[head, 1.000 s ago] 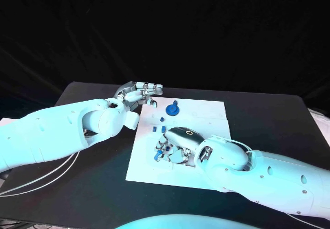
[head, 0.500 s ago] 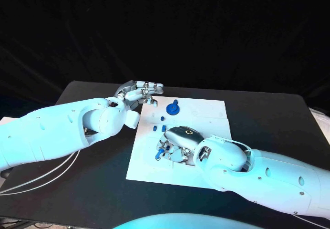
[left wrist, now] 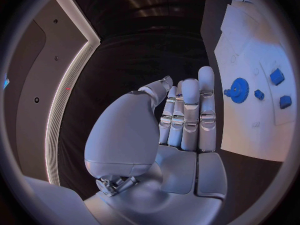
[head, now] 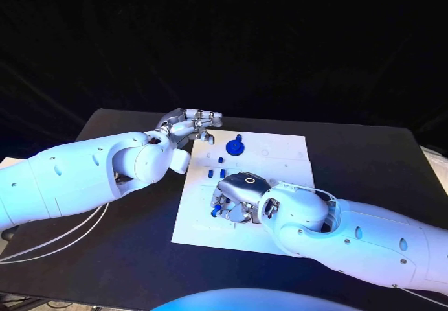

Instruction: Assemble the parts on the task board

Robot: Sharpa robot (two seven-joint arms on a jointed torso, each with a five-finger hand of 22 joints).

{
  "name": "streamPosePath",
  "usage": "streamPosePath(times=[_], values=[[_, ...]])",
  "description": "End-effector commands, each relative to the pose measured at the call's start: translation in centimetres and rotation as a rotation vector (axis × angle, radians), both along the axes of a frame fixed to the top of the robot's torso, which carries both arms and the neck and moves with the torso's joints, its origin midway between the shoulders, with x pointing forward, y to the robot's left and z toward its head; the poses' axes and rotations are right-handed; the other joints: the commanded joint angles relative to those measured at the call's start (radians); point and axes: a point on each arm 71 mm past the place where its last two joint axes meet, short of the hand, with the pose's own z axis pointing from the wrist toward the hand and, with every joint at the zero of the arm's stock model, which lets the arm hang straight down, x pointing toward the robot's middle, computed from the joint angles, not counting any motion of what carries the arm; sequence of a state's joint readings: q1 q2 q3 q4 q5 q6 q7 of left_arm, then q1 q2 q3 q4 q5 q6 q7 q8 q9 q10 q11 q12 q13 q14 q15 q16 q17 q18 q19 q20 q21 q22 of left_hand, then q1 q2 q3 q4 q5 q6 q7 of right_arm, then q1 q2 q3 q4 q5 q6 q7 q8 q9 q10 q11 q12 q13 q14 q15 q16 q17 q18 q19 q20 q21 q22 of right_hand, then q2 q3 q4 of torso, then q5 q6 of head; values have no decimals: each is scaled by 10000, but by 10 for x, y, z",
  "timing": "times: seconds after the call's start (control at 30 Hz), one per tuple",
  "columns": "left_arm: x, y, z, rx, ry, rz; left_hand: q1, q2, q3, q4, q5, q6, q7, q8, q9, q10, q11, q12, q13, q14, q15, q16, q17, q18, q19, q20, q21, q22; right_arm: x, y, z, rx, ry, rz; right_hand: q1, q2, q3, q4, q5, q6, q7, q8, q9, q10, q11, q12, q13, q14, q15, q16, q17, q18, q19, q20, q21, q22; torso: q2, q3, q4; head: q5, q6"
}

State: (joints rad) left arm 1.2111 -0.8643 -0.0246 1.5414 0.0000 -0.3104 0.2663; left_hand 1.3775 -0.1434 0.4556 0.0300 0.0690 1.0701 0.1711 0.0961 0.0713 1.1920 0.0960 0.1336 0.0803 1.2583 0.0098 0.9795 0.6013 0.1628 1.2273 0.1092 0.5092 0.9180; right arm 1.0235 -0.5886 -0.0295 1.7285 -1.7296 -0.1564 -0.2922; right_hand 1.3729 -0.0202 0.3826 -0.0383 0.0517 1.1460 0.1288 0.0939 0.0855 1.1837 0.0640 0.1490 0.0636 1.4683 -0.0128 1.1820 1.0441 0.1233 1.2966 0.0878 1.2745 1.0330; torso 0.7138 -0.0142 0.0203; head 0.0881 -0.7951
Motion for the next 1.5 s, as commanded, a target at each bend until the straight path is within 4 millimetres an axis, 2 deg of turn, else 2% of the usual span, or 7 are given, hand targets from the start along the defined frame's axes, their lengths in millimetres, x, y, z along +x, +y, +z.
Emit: streamPosePath(times=[0.03, 0.23, 0.5, 0.9, 1.1, 1.27, 1.5], values=[[-1, -2, 1, -115, -12, -184, 2, 23, -24, -28, -48, -48, -4, 58, -4, -58, -13, 38, 14, -78, -2, -58, -11, 198, 50, 3, -39, -12, -4, -1, -12, -755, 229, 246, -38, -70, 57, 6, 19, 73, -20, 69, 11, 18, 20, -48, 17, 241, -34, -10, -5, -130, -23, 10, 22, 9, -6, -6, 2, 5, -17], [-1, -2, 1, -112, -12, -176, 2, 23, -24, -28, -48, -48, -4, 58, -4, -58, -13, 38, 14, -78, -2, -58, -11, 198, 50, 3, -39, -12, -5, 0, -8, -311, 36, 229, -170, -201, 75, 25, 24, -76, 43, -26, -20, -108, 77, -178, 0, 218, 5, -24, -43, -123, -63, 30, 3, -26, -2, -6, -5, 19, -27], [-1, -3, 1, -113, 3, -195, 2, 23, -24, -28, -48, -48, -4, 58, -4, -58, -13, 38, 14, -78, -2, -58, -11, 198, 50, 3, -39, -12, -2, 0, -4, 384, -210, -125, -866, -1105, -913, 276, 528, -1947, 383, -309, -211, -1938, 470, -788, 4, -98, 349, -760, -973, 123, -856, 318, -843, -1325, -4, 0, -2, 6, -18], [0, -2, 0, -90, 11, -150, 2, 23, -24, -28, -48, -48, -4, 58, -4, -58, -13, 38, 14, -78, -2, -58, -11, 198, 50, 3, -39, -12, -4, -19, 12, 2608, -411, -532, -447, -706, -1778, 335, 829, -1797, 413, -173, -113, -1857, 460, 36, 108, -175, 319, -1225, -1574, 162, -825, 365, -1055, -1573, -25, 9, -18, -106, 51], [0, 0, 0, -81, 31, -144, -11, 56, -53, -38, -49, -44, -1, 86, 2, -74, -7, 74, 19, -110, 4, -88, -60, 195, 54, 6, -85, -48, -1, -60, 26, 3102, 525, -1533, -374, -469, -1780, 374, 819, -1523, 384, -161, -110, -1073, 353, 529, 150, -70, 247, -1046, -1369, 117, -650, 325, -919, -1347, -77, -1, -62, -261, 137], [0, 2, 0, -81, 11, -110, -15, 57, -56, -36, -49, -43, -1, 88, 2, -74, -6, 75, 20, -111, 5, -89, -61, 194, 54, 6, -86, -49, 6, -112, 31, 2321, 1638, -3028, -798, -536, -2155, 692, 1007, -826, -93, 200, 0, 1680, -301, 2670, 1389, 392, -295, 346, 259, -214, 346, -142, 227, 418, -129, -15, -156, -519, 224], [-2, 4, -5, -100, 94, -96, -28, 58, -66, -31, -50, -39, -1, 93, 3, -76, -6, 80, 20, -110, 6, -85, -55, 193, 55, 8, -93, -54, 11, -174, 28, 1021, 2103, -5149, -1240, -483, -3059, 1523, 1696, -877, -201, 602, 24, 1402, -407, 8305, 7645, 496, -362, 1565, 1703, -459, 852, -289, 1097, 1738, -194, 13, -376, -816, 363]])
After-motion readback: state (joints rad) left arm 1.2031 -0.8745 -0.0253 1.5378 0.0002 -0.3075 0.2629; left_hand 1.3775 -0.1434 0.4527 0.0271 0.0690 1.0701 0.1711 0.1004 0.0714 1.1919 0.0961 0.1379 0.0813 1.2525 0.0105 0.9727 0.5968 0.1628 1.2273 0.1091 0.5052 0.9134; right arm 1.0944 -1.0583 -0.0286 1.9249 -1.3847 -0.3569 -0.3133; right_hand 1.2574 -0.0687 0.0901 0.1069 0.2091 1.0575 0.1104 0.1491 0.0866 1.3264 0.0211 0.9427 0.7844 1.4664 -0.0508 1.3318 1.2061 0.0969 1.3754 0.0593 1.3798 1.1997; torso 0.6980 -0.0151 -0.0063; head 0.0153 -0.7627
